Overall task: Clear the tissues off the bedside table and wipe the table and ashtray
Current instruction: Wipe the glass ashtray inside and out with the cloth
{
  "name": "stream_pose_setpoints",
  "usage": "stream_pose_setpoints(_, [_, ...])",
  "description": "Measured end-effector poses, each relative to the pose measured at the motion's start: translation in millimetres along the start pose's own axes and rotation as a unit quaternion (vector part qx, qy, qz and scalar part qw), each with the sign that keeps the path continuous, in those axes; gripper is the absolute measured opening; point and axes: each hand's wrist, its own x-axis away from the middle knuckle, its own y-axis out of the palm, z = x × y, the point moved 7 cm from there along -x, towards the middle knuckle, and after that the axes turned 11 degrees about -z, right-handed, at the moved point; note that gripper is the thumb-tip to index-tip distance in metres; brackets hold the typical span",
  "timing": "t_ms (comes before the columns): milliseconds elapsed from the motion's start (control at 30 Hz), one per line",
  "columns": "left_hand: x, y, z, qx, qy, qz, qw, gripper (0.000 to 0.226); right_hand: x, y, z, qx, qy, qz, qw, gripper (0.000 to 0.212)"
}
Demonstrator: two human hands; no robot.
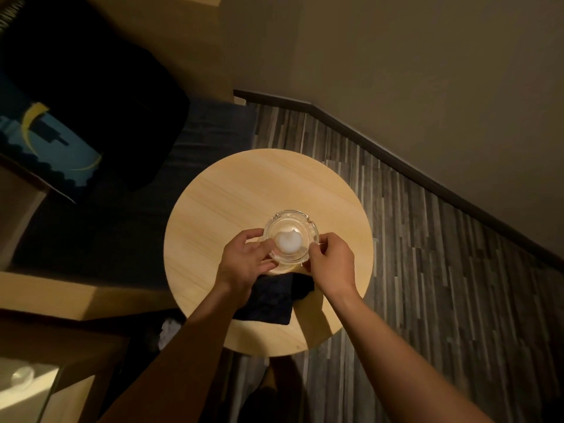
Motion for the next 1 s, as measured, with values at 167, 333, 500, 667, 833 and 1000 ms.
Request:
stream_pose_setpoints(167, [30, -25, 0, 0.01, -0.002, 0.017, 1.0, 0.033, 34, 18, -9, -0.069, -0.02, -0.044, 0.996, 0.014])
stream_pose_setpoints(333, [48, -52, -6, 0.035, -0.012, 0.038, 0.999, 0.036, 47, 27, 2, -0.108, -0.034, -0.051, 0.992, 0.026])
stream_pose_setpoints(500, [62, -69, -2, 0.028, -0.006, 0.031, 0.999, 0.034, 39, 41, 21, 0.232, -0.036, -0.105, 0.966, 0.046])
stream_pose_setpoints(667, [75, -83, 4, 0.03, -0.005, 0.038, 0.999, 0.033, 40, 62, 31, 0.341, 0.005, -0.175, 0.924, 0.029])
stream_pose_setpoints(833, [106, -92, 20, 0.053, -0.021, 0.043, 0.997, 0.034, 67, 56, 11, -0.02, 0.052, -0.243, 0.968, 0.033])
stream_pose_setpoints(1000, [163, -83, 64, 0.07, -0.02, 0.029, 0.997, 0.041, 128, 10, -55, -0.262, 0.082, -0.22, 0.936, 0.018])
